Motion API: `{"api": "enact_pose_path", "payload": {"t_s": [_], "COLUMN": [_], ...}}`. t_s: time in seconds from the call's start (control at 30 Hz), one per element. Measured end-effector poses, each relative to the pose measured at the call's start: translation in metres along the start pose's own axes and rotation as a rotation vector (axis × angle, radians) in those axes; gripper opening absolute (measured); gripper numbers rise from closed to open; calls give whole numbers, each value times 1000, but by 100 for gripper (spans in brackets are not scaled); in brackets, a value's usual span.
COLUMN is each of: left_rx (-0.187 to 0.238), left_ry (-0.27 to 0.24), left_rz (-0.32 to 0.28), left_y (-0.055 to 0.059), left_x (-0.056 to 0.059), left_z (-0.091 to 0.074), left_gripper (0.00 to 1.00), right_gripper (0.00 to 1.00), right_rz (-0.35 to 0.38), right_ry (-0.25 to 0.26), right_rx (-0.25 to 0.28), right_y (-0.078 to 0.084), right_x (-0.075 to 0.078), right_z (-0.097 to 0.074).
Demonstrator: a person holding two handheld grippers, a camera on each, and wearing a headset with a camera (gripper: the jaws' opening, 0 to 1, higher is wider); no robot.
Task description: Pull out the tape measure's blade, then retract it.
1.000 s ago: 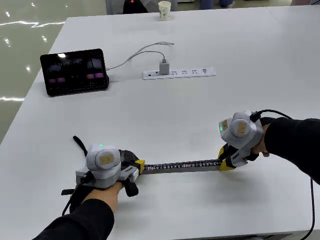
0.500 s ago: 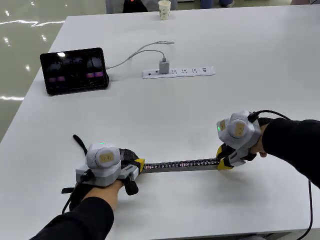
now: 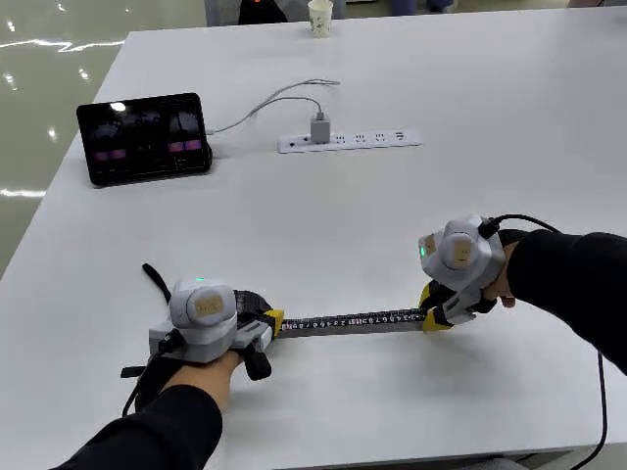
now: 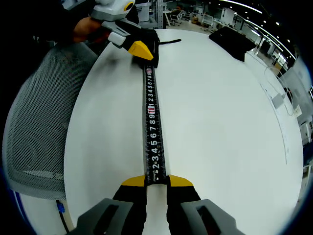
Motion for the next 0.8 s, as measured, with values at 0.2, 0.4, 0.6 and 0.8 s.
{"api": "enact_pose_path", "payload": {"t_s": [0.2, 0.4, 0.6, 0.8], "left_rx": [-3, -5, -5, -12], "left_ry": [3, 4, 4, 5], "left_rz": [-1, -1, -1, -1], "left_y": [0, 0, 0, 0], "left_x": [0, 0, -1, -1], "left_z": [0, 0, 0, 0], "left_gripper": [62, 62, 62, 62], "right_gripper": [11, 11, 11, 11], "right_rz": [17, 23, 13, 19], "right_ry": [-1, 4, 4, 7], "right_rx": [16, 24, -2, -3], "right_y": [-2, -8, -11, -12], "right_x": [-1, -2, -3, -3], "right_z": [1, 2, 2, 3]}}
Point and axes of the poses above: the centre of the closed fingertips' face, and the gripper's own axes: z roughly forward along the fingers, x roughly to its right, y roughly out of its underside, the point moved 6 cm from there along -z, roughly backward along the fingers, and after that the axes turned 9 degrees about z, right-handed, at the moved point
